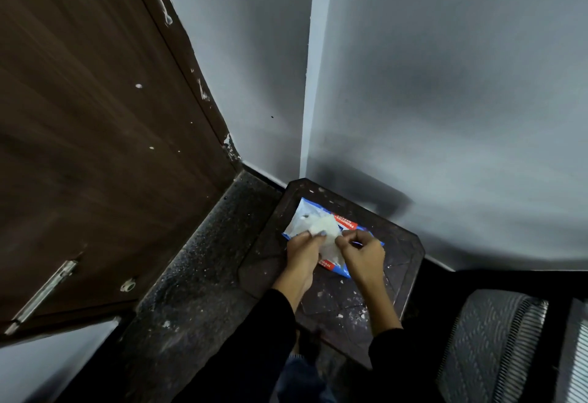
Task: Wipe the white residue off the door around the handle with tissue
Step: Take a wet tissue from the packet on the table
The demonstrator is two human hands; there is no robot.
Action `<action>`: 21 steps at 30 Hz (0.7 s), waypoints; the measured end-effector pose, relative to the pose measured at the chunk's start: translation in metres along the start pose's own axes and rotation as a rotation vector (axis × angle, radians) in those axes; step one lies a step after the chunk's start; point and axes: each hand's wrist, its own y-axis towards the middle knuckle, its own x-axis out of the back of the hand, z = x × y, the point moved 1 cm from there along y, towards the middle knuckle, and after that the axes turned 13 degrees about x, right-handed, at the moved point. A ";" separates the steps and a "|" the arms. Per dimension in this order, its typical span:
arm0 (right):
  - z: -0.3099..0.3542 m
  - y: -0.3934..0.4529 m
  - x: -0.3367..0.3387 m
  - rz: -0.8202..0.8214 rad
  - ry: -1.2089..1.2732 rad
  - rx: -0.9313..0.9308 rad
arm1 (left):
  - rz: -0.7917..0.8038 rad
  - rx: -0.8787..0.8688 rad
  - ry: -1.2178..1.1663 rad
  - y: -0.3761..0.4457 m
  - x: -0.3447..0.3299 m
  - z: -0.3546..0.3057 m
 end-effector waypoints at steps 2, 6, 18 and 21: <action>0.001 0.001 0.000 -0.013 0.191 -0.115 | 0.030 -0.001 -0.023 0.000 -0.001 -0.004; 0.006 0.005 0.000 0.070 0.499 -0.349 | 0.042 -0.031 -0.020 -0.005 0.004 -0.009; 0.058 0.005 -0.005 0.236 0.704 -0.333 | 0.012 -0.231 -0.051 -0.048 0.042 -0.043; 0.085 0.003 -0.015 0.397 0.671 -0.295 | 0.026 -0.249 -0.123 -0.064 0.062 -0.051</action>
